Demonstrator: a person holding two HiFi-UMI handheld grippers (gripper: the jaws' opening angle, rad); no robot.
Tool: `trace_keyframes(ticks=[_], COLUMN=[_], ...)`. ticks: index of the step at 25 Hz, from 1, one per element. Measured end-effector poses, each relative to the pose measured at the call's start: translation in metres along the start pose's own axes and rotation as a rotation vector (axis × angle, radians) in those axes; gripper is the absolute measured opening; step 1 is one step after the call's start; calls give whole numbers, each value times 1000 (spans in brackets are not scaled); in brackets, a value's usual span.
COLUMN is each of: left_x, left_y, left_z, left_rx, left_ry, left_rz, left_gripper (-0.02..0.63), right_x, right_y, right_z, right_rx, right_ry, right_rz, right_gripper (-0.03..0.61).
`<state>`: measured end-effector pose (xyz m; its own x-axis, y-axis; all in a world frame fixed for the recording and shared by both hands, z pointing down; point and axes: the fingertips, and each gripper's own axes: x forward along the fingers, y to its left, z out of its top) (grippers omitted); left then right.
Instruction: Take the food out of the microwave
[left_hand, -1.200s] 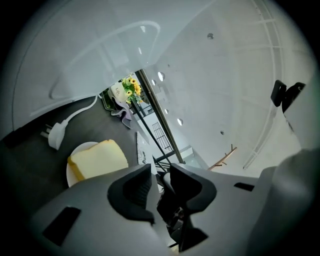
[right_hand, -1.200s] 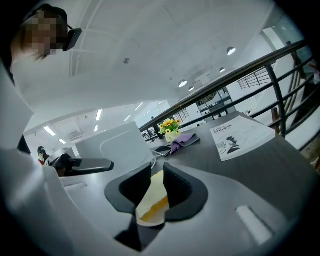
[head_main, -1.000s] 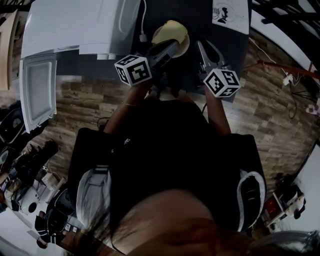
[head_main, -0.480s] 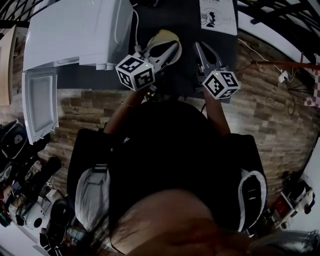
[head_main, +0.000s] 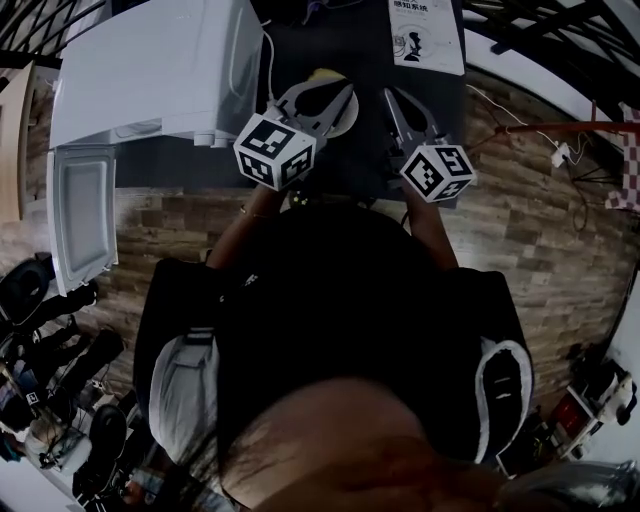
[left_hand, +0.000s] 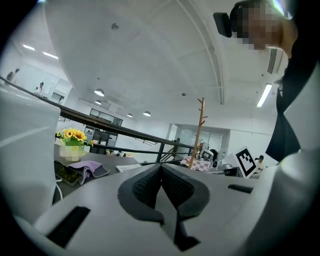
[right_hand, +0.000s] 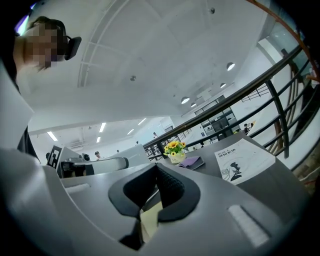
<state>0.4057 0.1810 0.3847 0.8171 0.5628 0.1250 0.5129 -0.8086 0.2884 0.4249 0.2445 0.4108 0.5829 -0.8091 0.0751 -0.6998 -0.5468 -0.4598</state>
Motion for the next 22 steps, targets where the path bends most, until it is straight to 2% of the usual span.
trace_keyframes(ticks=[8, 22], left_x=[-4, -8], left_y=[-8, -7], left_z=[0, -1], left_rx=[8, -5], left_ry=[27, 5], left_rz=[-6, 23], left_gripper=[8, 8], right_x=[-7, -11], right_y=[4, 8], right_z=[-4, -8], right_rx=[3, -6], right_ry=[10, 22], right_rz=[3, 11], right_gripper=[2, 2])
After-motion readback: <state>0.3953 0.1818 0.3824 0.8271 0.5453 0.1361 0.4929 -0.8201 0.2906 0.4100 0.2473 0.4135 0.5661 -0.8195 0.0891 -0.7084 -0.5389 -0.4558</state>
